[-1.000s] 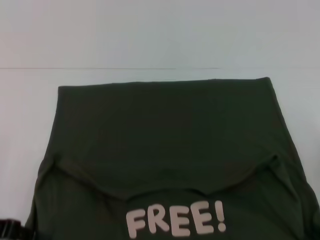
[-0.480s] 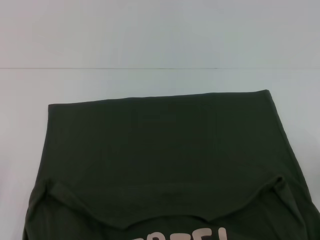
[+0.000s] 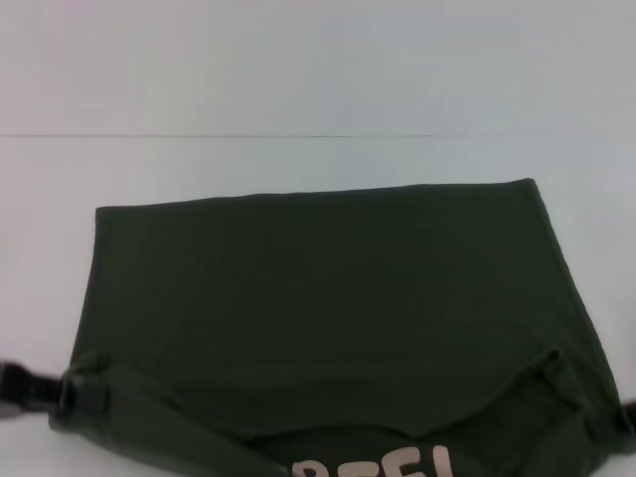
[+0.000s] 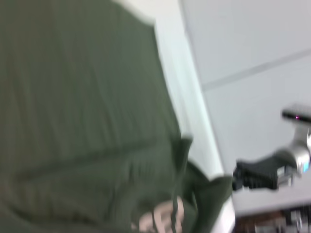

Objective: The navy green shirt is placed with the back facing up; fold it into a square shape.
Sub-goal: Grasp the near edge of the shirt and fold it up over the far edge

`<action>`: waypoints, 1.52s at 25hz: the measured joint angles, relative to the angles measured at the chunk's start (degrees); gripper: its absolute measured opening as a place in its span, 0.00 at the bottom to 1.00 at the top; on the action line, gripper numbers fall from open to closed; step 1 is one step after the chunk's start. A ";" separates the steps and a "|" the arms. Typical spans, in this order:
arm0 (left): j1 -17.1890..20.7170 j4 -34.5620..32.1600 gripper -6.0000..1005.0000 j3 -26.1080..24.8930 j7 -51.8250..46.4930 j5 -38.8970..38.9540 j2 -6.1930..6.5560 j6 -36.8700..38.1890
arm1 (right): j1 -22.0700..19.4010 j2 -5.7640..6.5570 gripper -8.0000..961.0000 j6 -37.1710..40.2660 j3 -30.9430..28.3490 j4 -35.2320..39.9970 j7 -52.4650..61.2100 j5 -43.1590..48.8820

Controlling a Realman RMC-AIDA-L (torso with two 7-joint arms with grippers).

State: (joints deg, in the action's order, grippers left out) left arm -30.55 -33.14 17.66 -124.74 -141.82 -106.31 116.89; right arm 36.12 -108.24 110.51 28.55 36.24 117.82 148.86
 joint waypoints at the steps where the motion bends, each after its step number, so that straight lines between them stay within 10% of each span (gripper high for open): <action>1: 0.00 0.00 0.05 0.00 0.00 0.00 0.00 0.00 | 0.01 0.27 0.03 -0.16 -1.45 -0.01 0.19 -0.61; 13: 0.07 3.47 0.05 -16.11 -0.03 2.14 -0.87 -16.20 | -0.19 1.94 0.03 -17.72 -9.44 -8.09 3.42 -16.87; 25: 0.85 7.11 0.05 -16.38 7.18 10.05 -6.77 -32.96 | -0.04 -5.37 0.03 -43.16 -9.58 -10.30 -1.09 -23.42; 38: -1.81 8.20 0.05 -16.08 14.44 15.91 -9.33 -40.79 | 0.78 -8.39 0.03 -49.81 -9.30 -10.46 -6.19 -29.52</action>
State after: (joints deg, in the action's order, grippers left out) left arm -32.36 -24.94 1.59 -110.30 -125.91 -115.65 76.09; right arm 36.90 -116.63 60.70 19.25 25.78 111.63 119.34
